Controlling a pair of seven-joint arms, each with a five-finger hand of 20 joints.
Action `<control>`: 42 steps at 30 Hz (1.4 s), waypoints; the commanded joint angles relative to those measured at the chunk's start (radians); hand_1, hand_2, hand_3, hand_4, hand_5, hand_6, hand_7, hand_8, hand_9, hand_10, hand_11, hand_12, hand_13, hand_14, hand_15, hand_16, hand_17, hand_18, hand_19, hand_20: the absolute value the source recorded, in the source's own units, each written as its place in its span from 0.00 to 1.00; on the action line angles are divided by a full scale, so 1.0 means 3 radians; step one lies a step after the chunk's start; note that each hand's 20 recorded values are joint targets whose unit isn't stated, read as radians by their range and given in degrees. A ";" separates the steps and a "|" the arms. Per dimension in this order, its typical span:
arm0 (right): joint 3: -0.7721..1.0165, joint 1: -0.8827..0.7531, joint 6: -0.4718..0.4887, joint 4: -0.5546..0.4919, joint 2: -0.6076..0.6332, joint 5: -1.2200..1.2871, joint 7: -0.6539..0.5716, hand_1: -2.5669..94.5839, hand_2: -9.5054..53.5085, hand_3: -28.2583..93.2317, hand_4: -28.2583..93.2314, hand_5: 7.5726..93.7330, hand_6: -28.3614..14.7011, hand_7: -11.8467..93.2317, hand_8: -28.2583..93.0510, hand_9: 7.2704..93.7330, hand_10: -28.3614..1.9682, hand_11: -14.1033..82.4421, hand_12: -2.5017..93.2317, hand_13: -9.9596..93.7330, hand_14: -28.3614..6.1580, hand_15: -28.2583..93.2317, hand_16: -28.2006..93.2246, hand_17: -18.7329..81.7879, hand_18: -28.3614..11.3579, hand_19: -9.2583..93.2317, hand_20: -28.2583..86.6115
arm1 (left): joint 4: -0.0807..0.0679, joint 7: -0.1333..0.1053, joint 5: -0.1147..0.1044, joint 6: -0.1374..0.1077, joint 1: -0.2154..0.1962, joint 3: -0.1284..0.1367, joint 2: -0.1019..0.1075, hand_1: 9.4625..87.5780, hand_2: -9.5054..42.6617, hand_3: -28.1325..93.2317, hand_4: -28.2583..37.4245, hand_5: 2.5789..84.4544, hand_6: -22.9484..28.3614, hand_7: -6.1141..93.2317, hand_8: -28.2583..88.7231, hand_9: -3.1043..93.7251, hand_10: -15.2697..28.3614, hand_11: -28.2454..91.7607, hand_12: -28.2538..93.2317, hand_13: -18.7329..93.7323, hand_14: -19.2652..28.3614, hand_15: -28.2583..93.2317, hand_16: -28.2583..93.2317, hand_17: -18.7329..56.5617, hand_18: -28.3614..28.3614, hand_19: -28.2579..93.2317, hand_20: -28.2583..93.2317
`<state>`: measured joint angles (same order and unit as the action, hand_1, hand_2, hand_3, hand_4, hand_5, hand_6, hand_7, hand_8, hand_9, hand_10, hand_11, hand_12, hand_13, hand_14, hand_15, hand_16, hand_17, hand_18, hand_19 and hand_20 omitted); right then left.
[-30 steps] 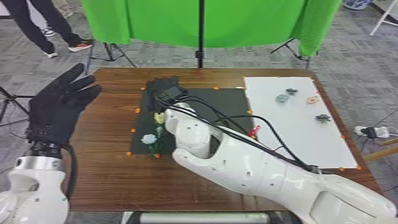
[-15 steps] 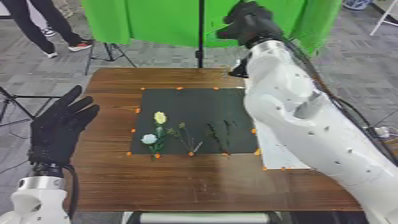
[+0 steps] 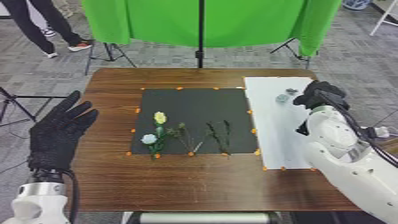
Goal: Arrange flowers
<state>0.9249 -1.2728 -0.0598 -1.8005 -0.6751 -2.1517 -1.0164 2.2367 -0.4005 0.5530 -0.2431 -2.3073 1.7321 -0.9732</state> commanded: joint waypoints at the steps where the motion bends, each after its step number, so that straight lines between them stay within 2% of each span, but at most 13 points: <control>1: 0.0331 -0.0415 0.0095 0.0004 0.0185 -0.0006 -0.0103 0.38 0.00 0.86 0.00 0.53 0.67 0.25 0.12 0.52 0.26 0.33 0.16 0.56 0.33 0.85 0.28 0.40 0.12 1.00 0.72 | 0.0048 0.0001 0.0003 -0.0014 -0.0109 0.0032 -0.0030 0.19 0.32 0.89 0.07 0.46 0.66 0.18 0.17 0.40 0.82 0.46 0.33 0.39 0.98 0.68 0.16 0.13 0.95 0.68 0.39; 7: 0.0394 -0.0493 0.0306 0.0129 0.0141 0.0151 -0.0123 0.39 0.00 0.86 0.00 0.53 0.67 0.25 0.12 0.51 0.26 0.32 0.16 0.56 0.32 0.85 0.28 0.40 0.12 1.00 0.73 | 0.0013 0.0034 0.0005 -0.0005 -0.0048 0.0002 -0.0053 0.19 0.31 0.89 0.07 0.46 0.66 0.18 0.17 0.40 0.82 0.46 0.33 0.39 0.97 0.67 0.16 0.13 0.96 0.68 0.39; 11: 0.0171 -0.0348 0.0242 0.0305 0.0137 0.0190 -0.0124 0.41 0.00 0.86 0.00 0.56 0.70 0.26 0.12 0.56 0.29 0.32 0.16 0.58 0.33 0.85 0.28 0.40 0.13 1.00 0.73 | 0.0007 0.0026 0.0005 0.0002 -0.0078 -0.0001 -0.0066 0.19 0.31 0.89 0.07 0.46 0.66 0.18 0.17 0.40 0.82 0.46 0.33 0.39 0.98 0.68 0.17 0.13 0.96 0.68 0.39; 12: 0.0120 -0.0327 0.0230 0.0346 0.0132 0.0144 -0.0126 0.42 0.00 0.86 0.00 0.56 0.71 0.26 0.12 0.56 0.29 0.32 0.16 0.59 0.35 0.85 0.28 0.40 0.13 1.00 0.73 | 0.0003 0.0063 0.0014 0.0003 -0.0066 0.0000 -0.0089 0.19 0.31 0.89 0.07 0.46 0.66 0.18 0.17 0.40 0.82 0.46 0.33 0.39 0.98 0.68 0.17 0.13 0.96 0.68 0.39; 14: -0.0036 -0.0257 0.0087 0.0416 0.0149 0.0059 -0.0160 0.46 0.00 0.86 0.00 0.62 0.74 0.25 0.12 0.66 0.48 0.34 0.16 0.67 0.45 0.83 0.29 0.42 0.14 1.00 0.71 | 0.0003 0.0039 0.0006 0.0007 -0.0063 -0.0009 -0.0085 0.19 0.31 0.89 0.07 0.46 0.66 0.18 0.17 0.40 0.82 0.46 0.33 0.39 0.98 0.68 0.16 0.13 0.96 0.68 0.39; 16: -0.0177 -0.0208 -0.0091 0.0470 0.0175 -0.0047 -0.0185 0.51 0.00 0.82 0.00 0.70 0.76 0.25 0.15 0.76 0.56 0.34 0.19 0.72 0.51 0.82 0.32 0.44 0.15 1.00 0.71 | -0.0002 0.0045 0.0016 0.0015 -0.0051 -0.0013 -0.0081 0.19 0.31 0.89 0.07 0.46 0.66 0.18 0.17 0.40 0.82 0.46 0.33 0.39 0.98 0.68 0.16 0.13 0.96 0.68 0.39; 19: -0.0298 -0.0169 -0.0281 0.0508 0.0200 -0.0148 -0.0183 0.62 0.00 0.72 0.00 0.85 0.76 0.24 0.21 0.93 0.71 0.24 0.31 0.79 0.61 0.79 0.35 0.48 0.16 1.00 0.72 | -0.0003 0.0046 0.0017 0.0027 -0.0053 -0.0003 -0.0087 0.19 0.31 0.89 0.08 0.46 0.66 0.18 0.17 0.40 0.82 0.46 0.33 0.39 0.98 0.68 0.17 0.13 0.96 0.68 0.39; 21: -0.0297 -0.0185 -0.0357 0.0497 0.0211 -0.0184 -0.0169 0.67 0.00 0.70 0.00 0.92 0.77 0.24 0.23 0.99 0.75 0.25 0.34 0.84 0.66 0.77 0.37 0.51 0.18 1.00 0.74 | 0.0000 0.0046 0.0014 0.0027 -0.0063 0.0002 -0.0088 0.19 0.31 0.89 0.08 0.46 0.66 0.18 0.17 0.40 0.82 0.46 0.33 0.39 0.98 0.68 0.17 0.13 0.96 0.68 0.39; 28: -0.0223 -0.0093 -0.0563 0.0066 0.0204 -0.0441 0.0141 0.69 0.00 0.69 0.00 0.96 0.77 0.24 0.24 1.00 0.76 0.33 0.31 0.89 0.71 0.75 0.39 0.55 0.21 1.00 0.75 | -0.0008 0.0065 0.0004 0.0042 -0.0116 0.0060 -0.0107 0.19 0.31 0.89 0.08 0.46 0.66 0.18 0.17 0.40 0.82 0.46 0.33 0.39 0.98 0.68 0.16 0.13 0.96 0.68 0.39; 31: -0.0365 0.0174 -0.0502 -0.0138 -0.0010 -0.0560 0.0506 0.68 0.00 0.71 0.00 0.96 0.76 0.24 0.24 1.00 0.75 0.35 0.31 0.90 0.70 0.75 0.40 0.56 0.21 1.00 0.76 | 0.0012 -0.0024 -0.0041 -0.0025 -0.0224 0.0124 -0.0100 0.19 0.31 0.89 0.08 0.46 0.66 0.18 0.17 0.40 0.82 0.46 0.33 0.39 0.98 0.68 0.16 0.13 0.96 0.68 0.39; 33: -0.0560 0.0420 -0.0468 -0.0211 -0.0207 -0.0557 0.0722 0.68 0.00 0.72 0.00 0.96 0.76 0.25 0.24 1.00 0.75 0.35 0.31 0.90 0.70 0.75 0.40 0.56 0.21 1.00 0.76 | 0.0025 -0.0020 -0.0042 -0.0028 -0.0274 0.0160 -0.0116 0.19 0.31 0.89 0.08 0.46 0.66 0.18 0.17 0.40 0.82 0.46 0.33 0.39 0.98 0.68 0.16 0.13 0.96 0.68 0.39; 36: -0.0891 0.0775 -0.0373 -0.0191 -0.0576 -0.0523 0.1030 0.67 0.00 0.74 0.00 0.96 0.75 0.24 0.25 1.00 0.75 0.35 0.31 0.90 0.69 0.75 0.40 0.56 0.21 1.00 0.76 | 0.0036 -0.0031 -0.0035 -0.0027 -0.0295 0.0176 -0.0105 0.19 0.31 0.89 0.07 0.46 0.66 0.18 0.17 0.40 0.82 0.46 0.33 0.39 0.98 0.67 0.16 0.13 0.96 0.68 0.39; 42: -0.1402 0.1202 -0.0189 0.0194 -0.1388 -0.0584 0.1401 0.64 0.00 0.76 0.00 0.96 0.75 0.24 0.25 1.00 0.73 0.35 0.32 0.89 0.68 0.76 0.40 0.55 0.22 1.00 0.77 | 0.0025 -0.0025 -0.0025 -0.0018 -0.0217 0.0143 -0.0084 0.19 0.31 0.89 0.07 0.46 0.66 0.18 0.17 0.40 0.82 0.46 0.33 0.39 0.98 0.67 0.17 0.13 0.96 0.68 0.39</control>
<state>0.6117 -1.0625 -0.1762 -1.8001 -0.7526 -2.2975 -0.6961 2.2457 -0.4059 0.5498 -0.2436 -2.3792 1.7844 -0.9960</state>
